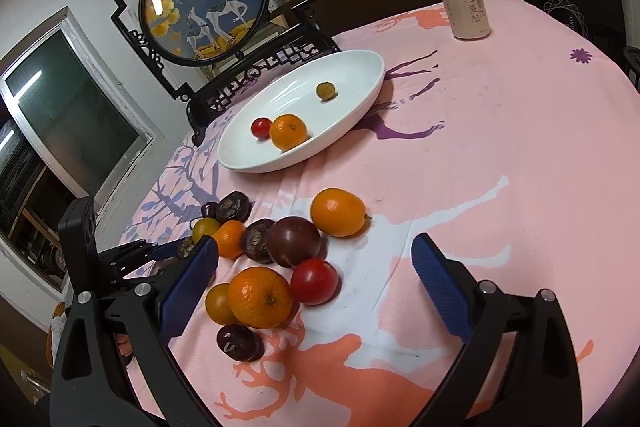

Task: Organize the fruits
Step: 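Grasp a dark purple fruit with the left tool while the right tool grasps an orange oval fruit, then drop the purple fruit into the plate with the left tool while the right tool drops the orange fruit there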

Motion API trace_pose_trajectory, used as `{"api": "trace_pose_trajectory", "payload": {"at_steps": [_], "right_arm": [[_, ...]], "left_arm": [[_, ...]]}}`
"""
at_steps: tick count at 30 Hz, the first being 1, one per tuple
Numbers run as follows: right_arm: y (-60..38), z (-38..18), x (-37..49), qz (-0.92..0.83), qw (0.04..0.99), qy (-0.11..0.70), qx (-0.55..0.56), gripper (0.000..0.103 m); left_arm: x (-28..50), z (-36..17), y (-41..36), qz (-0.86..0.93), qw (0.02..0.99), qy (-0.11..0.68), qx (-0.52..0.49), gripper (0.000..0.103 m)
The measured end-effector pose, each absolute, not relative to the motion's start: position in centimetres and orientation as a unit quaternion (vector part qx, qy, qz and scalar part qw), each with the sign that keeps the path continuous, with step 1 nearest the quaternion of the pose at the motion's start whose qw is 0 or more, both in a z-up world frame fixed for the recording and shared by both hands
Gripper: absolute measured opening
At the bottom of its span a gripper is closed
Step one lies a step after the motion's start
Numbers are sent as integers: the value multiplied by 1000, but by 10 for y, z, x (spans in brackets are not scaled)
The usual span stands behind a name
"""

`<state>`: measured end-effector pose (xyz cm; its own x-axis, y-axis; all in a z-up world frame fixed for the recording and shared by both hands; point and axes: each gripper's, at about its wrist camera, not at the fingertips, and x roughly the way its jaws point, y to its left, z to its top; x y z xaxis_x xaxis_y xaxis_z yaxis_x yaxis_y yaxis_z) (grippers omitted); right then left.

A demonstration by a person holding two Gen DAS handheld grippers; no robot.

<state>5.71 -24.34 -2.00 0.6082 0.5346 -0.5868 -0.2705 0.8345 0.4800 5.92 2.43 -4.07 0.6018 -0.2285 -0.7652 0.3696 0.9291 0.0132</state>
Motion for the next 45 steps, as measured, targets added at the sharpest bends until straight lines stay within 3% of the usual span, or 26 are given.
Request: {"api": "trace_pose_trajectory", "payload": {"at_steps": [8, 13, 22, 24, 45], "right_arm": [[-207, -15, 54, 195, 915, 350, 47, 94], [-225, -30, 93, 204, 882, 396, 153, 74], [-226, -53, 110, 234, 842, 437, 212, 56], [-233, -52, 109, 228, 843, 433, 224, 41], [-234, -20, 117, 237, 860, 395, 220, 40]], "left_arm": [[59, -41, 23, -163, 891, 414, 87, 43], [60, -41, 23, -163, 891, 415, 86, 43], [60, -41, 25, -165, 892, 413, 82, 42], [58, -37, 26, -165, 897, 403, 77, 42], [75, 3, 28, -167, 919, 355, 40, 42]]}}
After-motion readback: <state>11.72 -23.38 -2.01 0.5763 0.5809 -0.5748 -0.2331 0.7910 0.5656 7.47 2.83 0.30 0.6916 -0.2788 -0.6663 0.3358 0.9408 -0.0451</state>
